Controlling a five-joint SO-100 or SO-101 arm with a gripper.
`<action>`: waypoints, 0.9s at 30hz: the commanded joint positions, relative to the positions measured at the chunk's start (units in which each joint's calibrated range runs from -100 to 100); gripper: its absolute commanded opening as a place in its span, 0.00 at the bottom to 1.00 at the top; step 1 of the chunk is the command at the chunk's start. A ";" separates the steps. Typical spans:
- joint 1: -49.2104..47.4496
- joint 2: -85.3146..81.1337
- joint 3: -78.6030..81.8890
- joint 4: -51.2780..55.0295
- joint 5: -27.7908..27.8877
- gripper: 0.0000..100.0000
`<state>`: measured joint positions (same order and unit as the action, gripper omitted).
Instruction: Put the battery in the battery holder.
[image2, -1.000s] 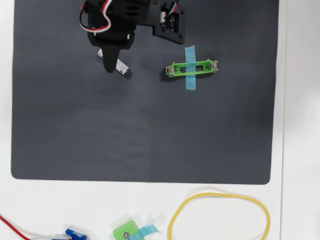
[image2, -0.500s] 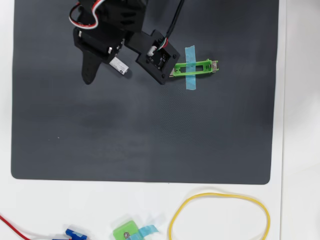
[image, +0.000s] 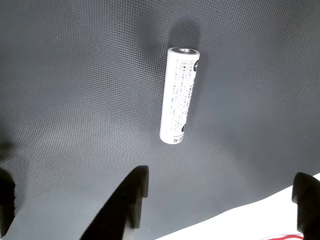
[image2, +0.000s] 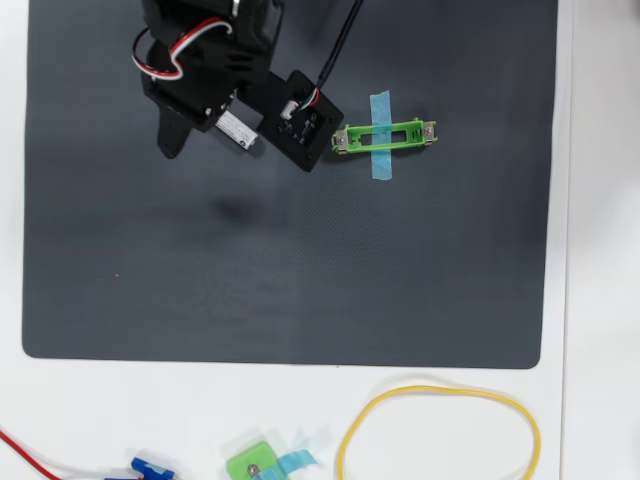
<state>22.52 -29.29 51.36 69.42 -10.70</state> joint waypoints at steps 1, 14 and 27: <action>0.27 0.16 -1.58 1.56 -0.67 0.34; 0.16 1.01 -5.55 7.33 -8.44 0.34; -8.45 1.18 -5.37 7.41 -8.65 0.34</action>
<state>16.34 -28.27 48.28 76.23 -19.20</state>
